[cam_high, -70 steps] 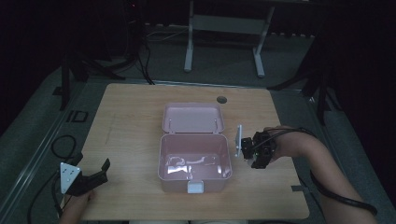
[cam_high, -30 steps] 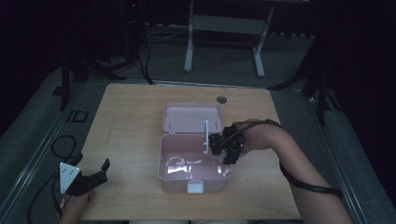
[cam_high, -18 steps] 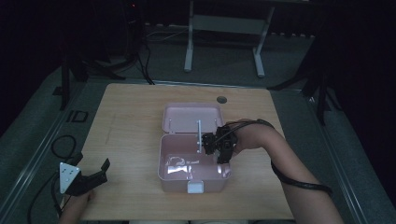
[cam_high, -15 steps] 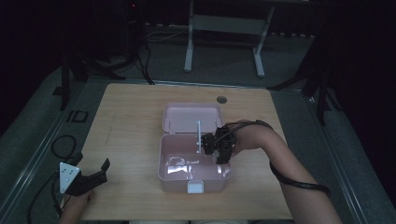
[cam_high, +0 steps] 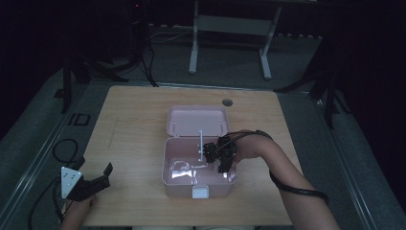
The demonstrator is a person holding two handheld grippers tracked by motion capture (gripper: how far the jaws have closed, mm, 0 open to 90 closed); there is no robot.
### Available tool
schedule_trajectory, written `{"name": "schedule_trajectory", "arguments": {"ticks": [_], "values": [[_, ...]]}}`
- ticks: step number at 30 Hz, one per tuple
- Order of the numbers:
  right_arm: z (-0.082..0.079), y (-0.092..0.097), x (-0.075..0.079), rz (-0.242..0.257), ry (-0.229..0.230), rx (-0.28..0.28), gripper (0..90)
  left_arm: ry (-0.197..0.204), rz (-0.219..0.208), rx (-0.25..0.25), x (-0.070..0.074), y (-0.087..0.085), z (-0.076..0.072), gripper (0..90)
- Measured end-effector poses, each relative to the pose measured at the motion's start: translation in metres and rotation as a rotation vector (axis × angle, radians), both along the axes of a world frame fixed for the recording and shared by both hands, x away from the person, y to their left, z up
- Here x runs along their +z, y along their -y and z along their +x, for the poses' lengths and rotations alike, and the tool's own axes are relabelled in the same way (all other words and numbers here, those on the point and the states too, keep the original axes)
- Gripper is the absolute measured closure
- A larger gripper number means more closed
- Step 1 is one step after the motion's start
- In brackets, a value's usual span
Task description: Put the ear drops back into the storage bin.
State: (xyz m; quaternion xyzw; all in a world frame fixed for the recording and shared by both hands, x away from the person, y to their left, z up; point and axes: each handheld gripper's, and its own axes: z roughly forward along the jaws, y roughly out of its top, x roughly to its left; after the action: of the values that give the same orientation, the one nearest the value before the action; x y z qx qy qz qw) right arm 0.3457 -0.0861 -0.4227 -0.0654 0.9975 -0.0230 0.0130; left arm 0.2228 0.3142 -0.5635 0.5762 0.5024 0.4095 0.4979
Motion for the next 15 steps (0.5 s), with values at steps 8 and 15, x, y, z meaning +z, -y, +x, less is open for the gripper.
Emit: {"name": "schedule_trajectory", "arguments": {"ticks": [8,15], "values": [[0.001,-0.004,-0.019,-0.021,0.000,0.004,59.6,0.000,0.000,0.000,0.000,0.000,0.000,0.4],[-0.001,-0.009,-0.029,-0.030,-0.019,0.024,59.6,0.000,0.001,-0.001,0.000,0.000,0.000,0.4]]}}
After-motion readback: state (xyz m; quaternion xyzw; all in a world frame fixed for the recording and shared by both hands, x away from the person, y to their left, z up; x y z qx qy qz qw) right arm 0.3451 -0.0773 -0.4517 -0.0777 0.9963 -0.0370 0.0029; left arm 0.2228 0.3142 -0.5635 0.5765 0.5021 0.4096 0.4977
